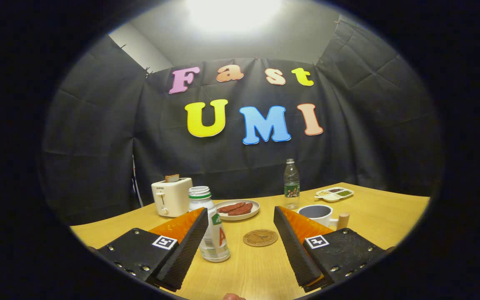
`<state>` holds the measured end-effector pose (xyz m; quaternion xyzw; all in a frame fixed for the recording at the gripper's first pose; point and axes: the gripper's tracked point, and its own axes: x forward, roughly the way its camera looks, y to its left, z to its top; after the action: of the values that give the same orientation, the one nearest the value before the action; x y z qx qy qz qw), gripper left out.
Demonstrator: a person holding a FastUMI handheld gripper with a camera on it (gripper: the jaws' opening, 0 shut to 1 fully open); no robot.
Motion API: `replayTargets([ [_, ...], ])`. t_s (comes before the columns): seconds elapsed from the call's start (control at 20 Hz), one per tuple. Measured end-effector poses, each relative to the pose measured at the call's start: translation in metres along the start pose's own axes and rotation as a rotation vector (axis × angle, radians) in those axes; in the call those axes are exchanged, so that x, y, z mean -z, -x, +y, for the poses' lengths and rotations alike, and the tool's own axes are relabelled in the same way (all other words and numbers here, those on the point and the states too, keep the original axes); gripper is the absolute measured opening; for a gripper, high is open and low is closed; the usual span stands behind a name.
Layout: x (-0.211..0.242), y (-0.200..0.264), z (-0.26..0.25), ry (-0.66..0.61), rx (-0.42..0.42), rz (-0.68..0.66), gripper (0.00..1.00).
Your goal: Take the bottle from table, then pour the juice into the cup, finally place the bottle on the coaster
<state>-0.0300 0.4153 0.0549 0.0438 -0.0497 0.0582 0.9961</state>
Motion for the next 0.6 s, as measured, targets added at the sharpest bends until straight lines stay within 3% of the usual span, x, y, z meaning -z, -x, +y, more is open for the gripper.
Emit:
replayTargets([
  [0.3, 0.036, -0.029, 0.032, 0.077, -0.125, 0.076, 0.96],
  [0.6, 0.046, -0.063, 0.042, 0.095, -0.186, 0.090, 0.96],
])
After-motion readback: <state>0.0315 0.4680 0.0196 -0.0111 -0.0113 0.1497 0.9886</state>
